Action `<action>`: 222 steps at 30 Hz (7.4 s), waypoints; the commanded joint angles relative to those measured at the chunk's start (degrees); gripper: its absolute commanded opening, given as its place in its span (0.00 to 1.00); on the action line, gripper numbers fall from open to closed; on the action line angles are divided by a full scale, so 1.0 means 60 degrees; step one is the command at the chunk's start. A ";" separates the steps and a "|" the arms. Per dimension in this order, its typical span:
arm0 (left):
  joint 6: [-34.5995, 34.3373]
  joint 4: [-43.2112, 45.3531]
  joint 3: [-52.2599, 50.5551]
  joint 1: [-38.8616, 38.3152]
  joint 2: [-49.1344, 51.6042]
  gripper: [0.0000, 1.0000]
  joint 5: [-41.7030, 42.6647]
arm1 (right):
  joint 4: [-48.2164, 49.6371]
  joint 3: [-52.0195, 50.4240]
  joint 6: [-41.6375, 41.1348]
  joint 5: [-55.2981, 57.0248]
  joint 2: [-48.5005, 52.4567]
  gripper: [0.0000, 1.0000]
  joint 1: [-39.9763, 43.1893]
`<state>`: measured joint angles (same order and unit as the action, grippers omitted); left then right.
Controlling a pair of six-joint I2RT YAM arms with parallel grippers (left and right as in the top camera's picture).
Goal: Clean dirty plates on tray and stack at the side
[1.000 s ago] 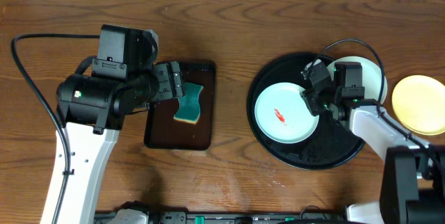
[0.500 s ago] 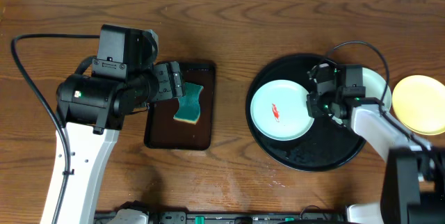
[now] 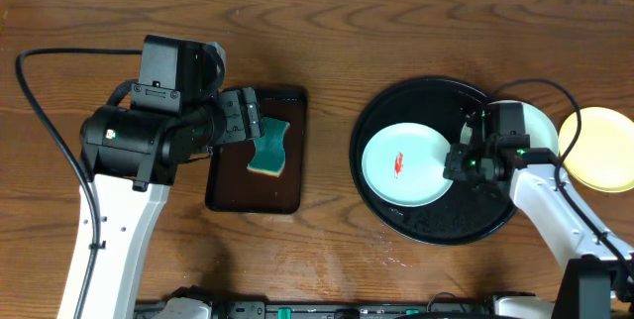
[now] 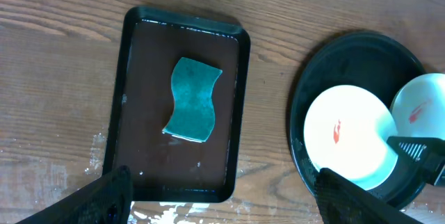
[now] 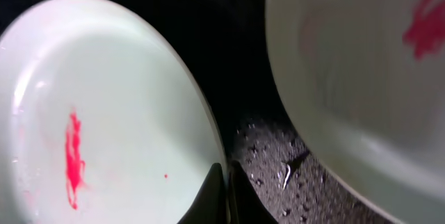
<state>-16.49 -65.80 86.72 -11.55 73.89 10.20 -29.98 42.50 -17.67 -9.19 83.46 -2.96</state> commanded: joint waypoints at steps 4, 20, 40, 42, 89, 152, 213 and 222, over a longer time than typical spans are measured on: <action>-0.0036 -0.0025 0.0022 0.0040 -0.0007 0.84 0.0015 | 0.0954 -0.0477 0.0790 0.0208 0.0171 0.02 -0.0062; -0.0011 -0.0018 -0.0357 0.0036 0.0401 0.84 0.0000 | -0.0270 -0.0331 0.1643 -0.1366 -0.0641 0.34 -0.0069; -0.0007 0.0554 -0.1745 0.0018 0.2881 0.77 -0.0029 | -0.0219 -0.0361 0.0594 0.0127 -0.0386 0.47 -0.0022; -0.0007 0.0739 -0.1745 0.0018 0.3122 0.77 -0.0025 | -0.0171 -0.0361 0.0579 0.0120 -0.0146 0.39 -0.0022; -0.0011 0.2393 -0.2073 -0.0481 0.5413 0.07 -0.0645 | 0.1188 -0.0361 0.0302 -0.0124 0.1413 0.01 0.0022; -0.2612 0.3599 0.0685 -0.5446 0.8546 0.07 -0.2368 | 0.0914 -0.0361 0.0302 -0.0295 0.1413 0.01 0.0022; -0.2280 -0.1559 0.2907 -0.3748 0.5865 0.08 -0.3632 | 0.1279 -0.0331 0.0412 -0.0295 0.1049 0.01 -0.0018; -0.1490 -0.0878 0.0754 -0.1322 0.5869 0.09 -0.1792 | 0.0175 -0.0310 0.0412 0.1002 -0.1555 0.01 -0.0484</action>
<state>-28.64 -72.42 94.83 -23.03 108.42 -6.59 -27.77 40.64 -15.79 -9.19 78.76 -4.21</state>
